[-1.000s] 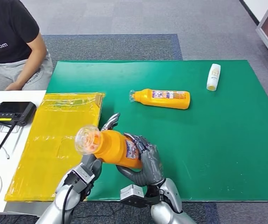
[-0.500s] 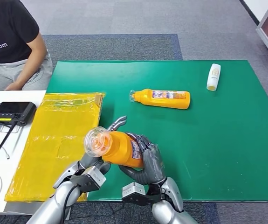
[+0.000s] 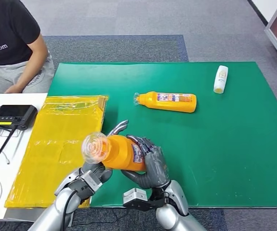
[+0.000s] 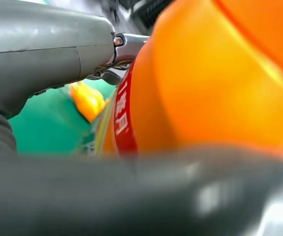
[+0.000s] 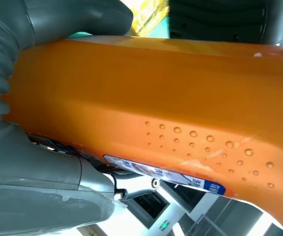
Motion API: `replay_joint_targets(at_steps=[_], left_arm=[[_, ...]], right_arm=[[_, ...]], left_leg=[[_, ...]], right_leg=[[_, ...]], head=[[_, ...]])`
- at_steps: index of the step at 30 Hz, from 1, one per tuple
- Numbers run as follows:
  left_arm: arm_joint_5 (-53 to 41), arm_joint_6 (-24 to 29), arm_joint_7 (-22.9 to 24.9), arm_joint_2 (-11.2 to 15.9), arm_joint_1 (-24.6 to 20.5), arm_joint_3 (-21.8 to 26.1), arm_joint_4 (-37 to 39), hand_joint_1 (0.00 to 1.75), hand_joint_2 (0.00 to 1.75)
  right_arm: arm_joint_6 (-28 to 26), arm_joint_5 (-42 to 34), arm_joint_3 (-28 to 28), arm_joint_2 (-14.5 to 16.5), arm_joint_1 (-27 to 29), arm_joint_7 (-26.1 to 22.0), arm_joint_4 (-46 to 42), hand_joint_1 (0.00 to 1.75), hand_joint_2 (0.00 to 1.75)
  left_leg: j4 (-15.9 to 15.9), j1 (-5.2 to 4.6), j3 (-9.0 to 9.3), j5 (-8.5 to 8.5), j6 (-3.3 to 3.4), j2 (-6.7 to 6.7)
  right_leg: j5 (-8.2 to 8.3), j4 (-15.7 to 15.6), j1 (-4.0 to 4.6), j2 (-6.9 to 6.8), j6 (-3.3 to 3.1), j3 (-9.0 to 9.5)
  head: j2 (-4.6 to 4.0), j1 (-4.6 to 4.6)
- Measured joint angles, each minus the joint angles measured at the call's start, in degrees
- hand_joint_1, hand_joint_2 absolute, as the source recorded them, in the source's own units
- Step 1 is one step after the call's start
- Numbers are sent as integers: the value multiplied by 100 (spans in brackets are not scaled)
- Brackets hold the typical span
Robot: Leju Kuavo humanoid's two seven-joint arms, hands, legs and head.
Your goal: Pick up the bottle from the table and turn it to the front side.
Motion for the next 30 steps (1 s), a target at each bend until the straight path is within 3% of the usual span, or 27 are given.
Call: replay_joint_targets(at_steps=[16,27,29,30], left_arm=[[436,4,-281,-196,177,92,-41,0,175],[293,-67,-177,-202,169,116,-40,1,175],[246,-40,-125,-203,153,118,-38,20,175],[230,-28,-109,-203,143,118,-36,45,175]], right_arm=[[58,-123,106,46,-28,-91,66,173,175],[53,-46,138,46,-99,-66,146,175,175],[45,-14,138,46,-114,-49,162,175,175],[42,-2,138,46,-119,-41,169,175,175]], left_leg=[[0,0,0,0,0,0],[0,0,0,0,0,0],[0,0,0,0,0,0],[0,0,0,0,0,0]], right_leg=[[0,0,0,0,0,0],[0,0,0,0,0,-1],[0,0,0,0,0,-1],[0,0,0,0,0,-1]], head=[[0,-1],[0,-1],[0,0],[0,-1]])
